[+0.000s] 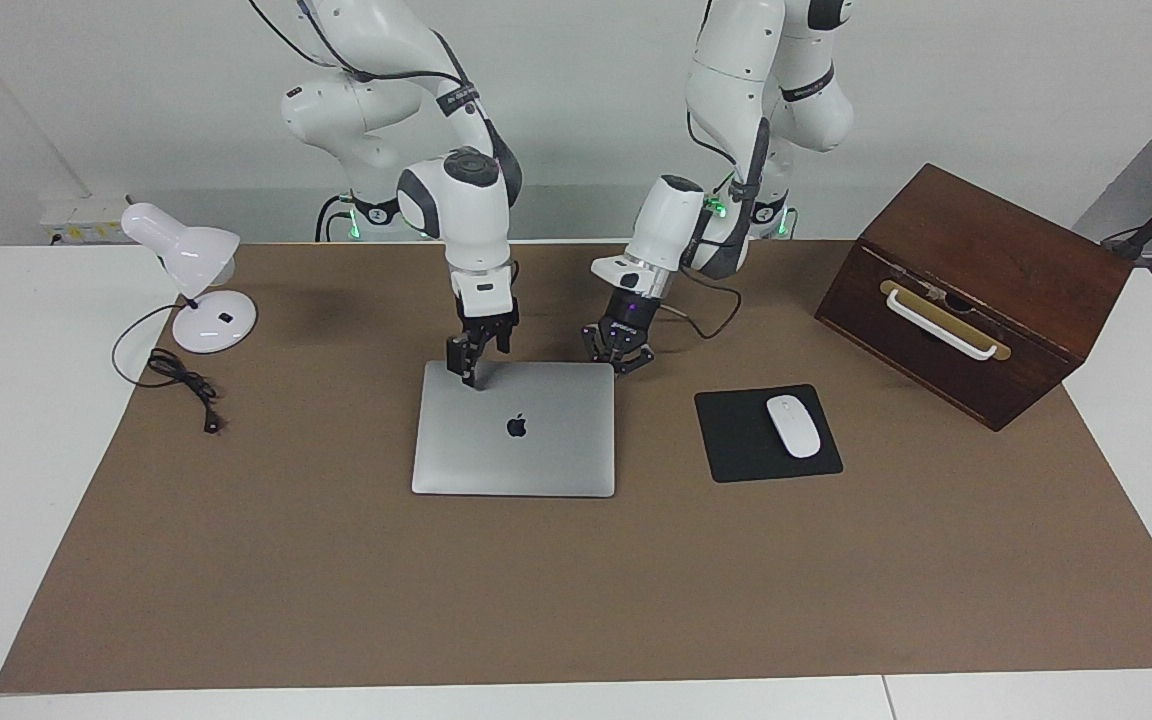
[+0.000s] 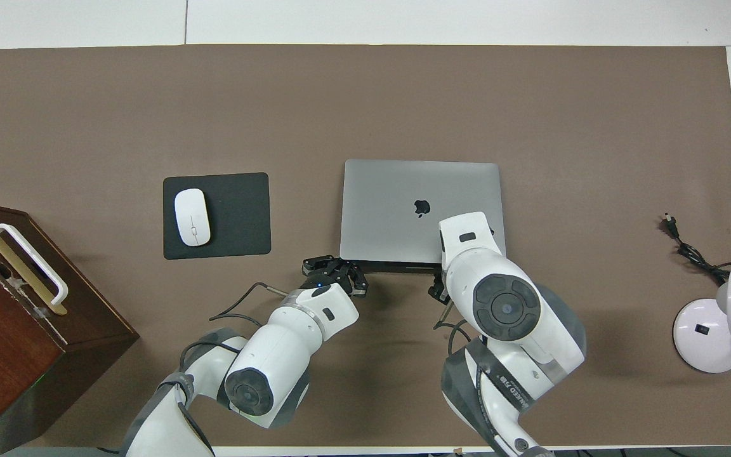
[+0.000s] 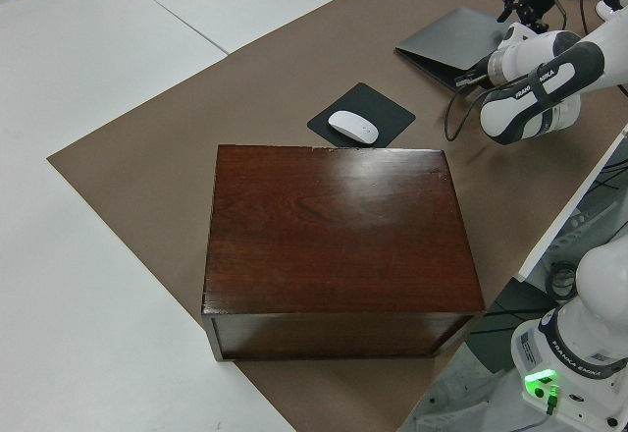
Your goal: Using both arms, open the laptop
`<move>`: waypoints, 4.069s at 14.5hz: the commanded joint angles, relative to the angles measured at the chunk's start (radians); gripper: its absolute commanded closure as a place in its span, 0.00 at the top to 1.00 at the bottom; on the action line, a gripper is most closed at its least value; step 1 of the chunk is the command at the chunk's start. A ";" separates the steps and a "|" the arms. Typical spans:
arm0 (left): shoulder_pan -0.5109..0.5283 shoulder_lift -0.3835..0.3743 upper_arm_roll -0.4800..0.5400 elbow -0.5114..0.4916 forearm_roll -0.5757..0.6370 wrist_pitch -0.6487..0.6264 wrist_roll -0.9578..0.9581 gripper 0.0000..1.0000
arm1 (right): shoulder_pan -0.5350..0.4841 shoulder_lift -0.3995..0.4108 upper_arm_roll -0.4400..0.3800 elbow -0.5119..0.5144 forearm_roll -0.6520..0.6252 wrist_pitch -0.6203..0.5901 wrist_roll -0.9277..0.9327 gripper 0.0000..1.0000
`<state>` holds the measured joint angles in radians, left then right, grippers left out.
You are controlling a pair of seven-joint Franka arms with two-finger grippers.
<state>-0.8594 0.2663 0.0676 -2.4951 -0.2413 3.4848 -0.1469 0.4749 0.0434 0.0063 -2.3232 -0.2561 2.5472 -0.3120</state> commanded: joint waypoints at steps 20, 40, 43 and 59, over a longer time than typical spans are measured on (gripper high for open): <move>-0.020 0.048 0.011 0.021 -0.035 0.019 0.013 0.00 | -0.081 0.122 0.004 0.315 -0.022 -0.094 -0.154 1.00; -0.020 0.050 0.011 0.024 -0.036 0.019 0.013 0.00 | -0.216 0.217 0.006 0.637 0.060 -0.246 -0.251 1.00; -0.020 0.050 0.011 0.025 -0.036 0.019 0.013 0.00 | -0.225 0.245 0.006 0.665 0.069 -0.243 -0.252 1.00; -0.020 0.050 0.011 0.028 -0.036 0.019 0.013 0.00 | -0.234 0.334 0.006 0.815 0.182 -0.372 -0.245 1.00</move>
<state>-0.8595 0.2703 0.0678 -2.4916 -0.2414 3.4887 -0.1469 0.2465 0.3713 0.0042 -1.5396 -0.1149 2.2351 -0.5313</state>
